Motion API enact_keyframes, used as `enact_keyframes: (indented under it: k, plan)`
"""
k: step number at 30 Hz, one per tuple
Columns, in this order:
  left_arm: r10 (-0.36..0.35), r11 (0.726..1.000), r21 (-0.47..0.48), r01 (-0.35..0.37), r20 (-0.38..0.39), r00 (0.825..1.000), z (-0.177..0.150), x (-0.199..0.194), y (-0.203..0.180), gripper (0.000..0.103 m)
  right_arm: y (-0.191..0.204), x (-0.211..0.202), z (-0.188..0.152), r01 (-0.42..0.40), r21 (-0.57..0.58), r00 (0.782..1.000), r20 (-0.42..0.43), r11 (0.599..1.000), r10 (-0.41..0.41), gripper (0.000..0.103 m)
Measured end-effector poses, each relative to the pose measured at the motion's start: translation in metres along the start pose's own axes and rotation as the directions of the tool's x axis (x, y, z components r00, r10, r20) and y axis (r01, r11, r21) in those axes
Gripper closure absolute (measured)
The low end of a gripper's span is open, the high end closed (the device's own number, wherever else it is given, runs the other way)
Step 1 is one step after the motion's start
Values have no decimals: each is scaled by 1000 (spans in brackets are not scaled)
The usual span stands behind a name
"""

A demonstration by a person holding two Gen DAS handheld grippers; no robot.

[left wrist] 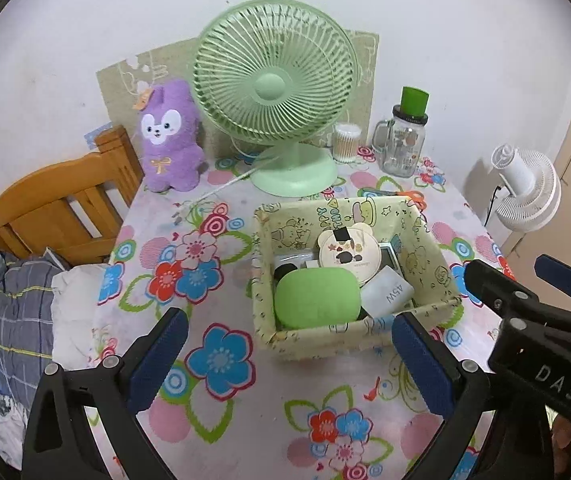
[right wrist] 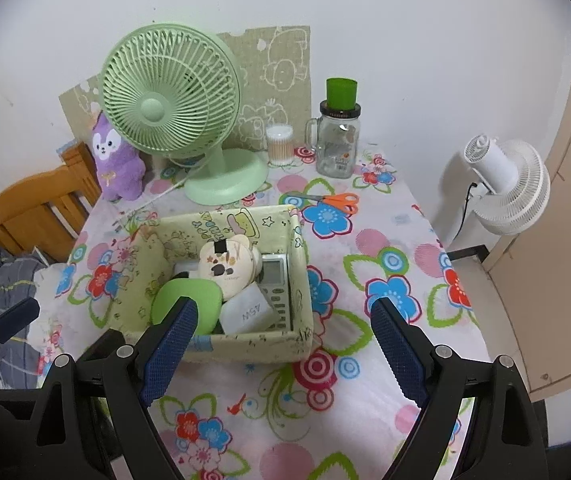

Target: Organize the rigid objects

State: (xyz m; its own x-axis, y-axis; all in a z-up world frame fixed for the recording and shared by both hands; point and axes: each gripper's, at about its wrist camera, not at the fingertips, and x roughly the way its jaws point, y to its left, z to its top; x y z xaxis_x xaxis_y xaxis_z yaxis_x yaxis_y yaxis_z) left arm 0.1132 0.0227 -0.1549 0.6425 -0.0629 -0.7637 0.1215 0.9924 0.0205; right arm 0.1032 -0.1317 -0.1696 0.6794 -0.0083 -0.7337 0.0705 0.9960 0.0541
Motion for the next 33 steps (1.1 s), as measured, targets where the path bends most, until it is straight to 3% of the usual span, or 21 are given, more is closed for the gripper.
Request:
enact_keyframes:
  k: [8, 14, 17, 25, 33]
  plan:
    - [-7, 1000, -22, 8, 54, 999, -10, -45, 9, 0, -4, -46, -8, 1, 8, 997, 72, 1000, -1, 12]
    - [-1, 998, -54, 6, 93, 996, -7, -79, 12, 0, -11, -83, -6, -19, 10, 992, 127, 1000, 18, 4]
    - [10, 996, -88, 0, 117, 993, -4, -99, 15, 0, -13, -104, -3, 14, -7, 985, 170, 1000, -13, 4]
    - [20, 993, -122, -3, 145, 989, 6, -143, 16, 0, -19, -151, 4, 28, -41, 979, 202, 999, -20, 4]
    - [52, 993, -111, -30, 202, 978, 9, -178, 6, 0, -28, -178, 5, -11, -24, 976, 215, 1000, 16, 4]
